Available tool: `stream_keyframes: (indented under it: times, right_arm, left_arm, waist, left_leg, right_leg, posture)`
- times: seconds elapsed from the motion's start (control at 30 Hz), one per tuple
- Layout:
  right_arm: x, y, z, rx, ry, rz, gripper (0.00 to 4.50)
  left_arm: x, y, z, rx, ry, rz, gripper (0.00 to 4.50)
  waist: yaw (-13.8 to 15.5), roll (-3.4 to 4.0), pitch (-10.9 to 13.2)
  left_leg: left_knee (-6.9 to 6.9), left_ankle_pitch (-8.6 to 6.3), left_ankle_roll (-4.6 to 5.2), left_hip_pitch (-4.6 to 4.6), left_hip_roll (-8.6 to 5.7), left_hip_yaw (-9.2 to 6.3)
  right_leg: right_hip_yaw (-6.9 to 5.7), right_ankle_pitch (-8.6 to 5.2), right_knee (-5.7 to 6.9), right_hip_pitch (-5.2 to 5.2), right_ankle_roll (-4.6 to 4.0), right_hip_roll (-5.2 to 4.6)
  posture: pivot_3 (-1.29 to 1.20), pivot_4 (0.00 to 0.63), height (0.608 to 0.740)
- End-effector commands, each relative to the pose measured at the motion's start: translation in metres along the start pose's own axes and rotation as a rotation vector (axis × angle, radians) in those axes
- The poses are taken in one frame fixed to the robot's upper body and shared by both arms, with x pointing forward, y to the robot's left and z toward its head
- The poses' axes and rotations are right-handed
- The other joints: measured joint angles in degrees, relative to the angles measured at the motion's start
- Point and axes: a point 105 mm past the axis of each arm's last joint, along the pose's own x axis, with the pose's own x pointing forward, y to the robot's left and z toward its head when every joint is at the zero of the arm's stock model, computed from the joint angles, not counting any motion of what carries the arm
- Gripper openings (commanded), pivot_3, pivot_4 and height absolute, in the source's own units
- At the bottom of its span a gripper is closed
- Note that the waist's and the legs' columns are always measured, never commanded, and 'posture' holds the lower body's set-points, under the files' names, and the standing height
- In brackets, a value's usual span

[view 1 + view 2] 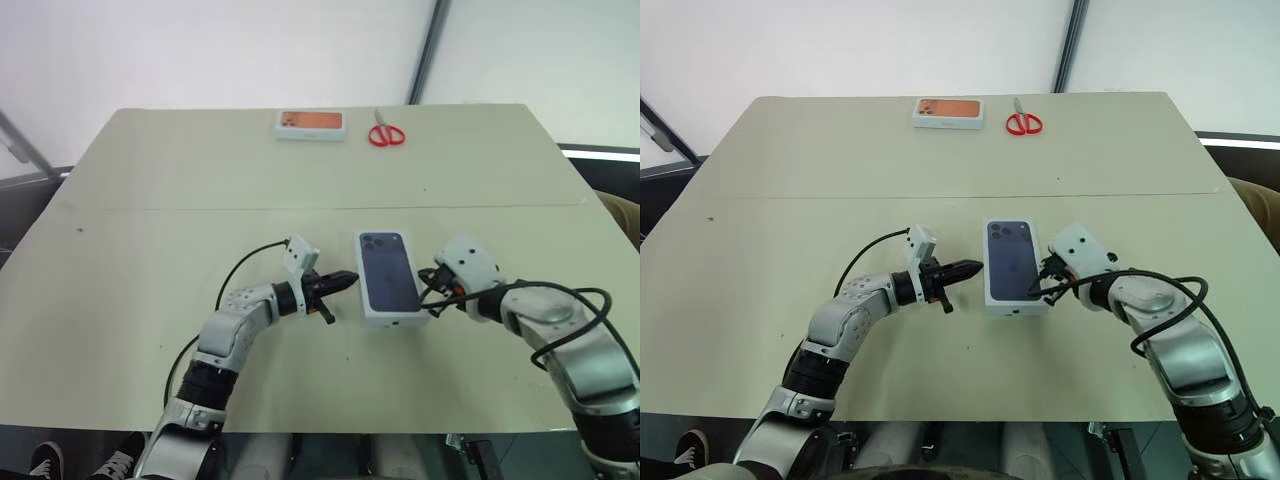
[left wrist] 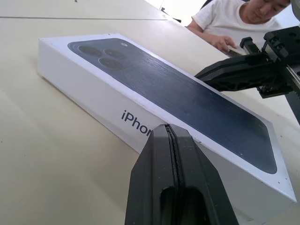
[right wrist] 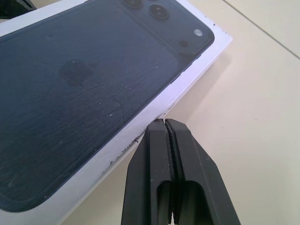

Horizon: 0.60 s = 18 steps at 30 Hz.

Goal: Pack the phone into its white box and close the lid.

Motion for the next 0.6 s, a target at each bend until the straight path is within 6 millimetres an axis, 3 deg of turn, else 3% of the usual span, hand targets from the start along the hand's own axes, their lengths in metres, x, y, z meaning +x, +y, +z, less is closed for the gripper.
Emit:
stream_keyframes:
  times: [0.03,0.33,0.47,0.6]
  right_arm:
    - [-0.001,0.011,0.006,-0.037,-0.029,0.040,0.05]
    - [0.001,0.015,0.002,-0.071,-0.013,0.042,0.05]
    - [-0.008,-0.014,0.005,-0.048,-0.024,-0.043,0.05]
    - [-0.011,-0.034,0.014,-0.047,-0.065,-0.115,0.05]
  left_arm:
    - [0.003,-0.009,0.007,0.021,-0.027,-0.044,0.00]
    - [-0.001,-0.005,0.002,0.020,-0.014,-0.024,0.00]
    - [-0.012,0.008,0.023,0.027,-0.059,0.013,0.00]
    - [-0.010,0.015,0.044,0.002,-0.123,0.020,0.00]
  waist:
    - [0.01,0.00,0.00]
    - [-0.08,0.00,0.00]
    - [-0.04,-0.01,0.01]
    - [0.04,-0.01,0.00]
  left_leg:
    - [0.00,0.00,0.00,0.00,0.00,0.00]
    - [0.00,0.00,0.00,0.00,0.00,0.00]
    - [-0.01,0.00,0.00,0.00,0.01,0.00]
    - [0.01,0.00,0.00,0.00,0.01,0.00]
  right_leg:
    - [0.00,0.00,0.00,0.00,0.00,0.00]
    - [0.00,0.00,0.00,0.00,0.00,0.00]
    - [0.00,0.00,0.00,-0.01,0.00,0.01]
    - [0.00,0.00,0.00,0.00,0.00,0.01]
  posture:
    - [0.00,0.150,0.740]
    - [0.00,0.150,0.740]
    - [0.00,0.150,0.740]
    - [0.00,0.150,0.740]
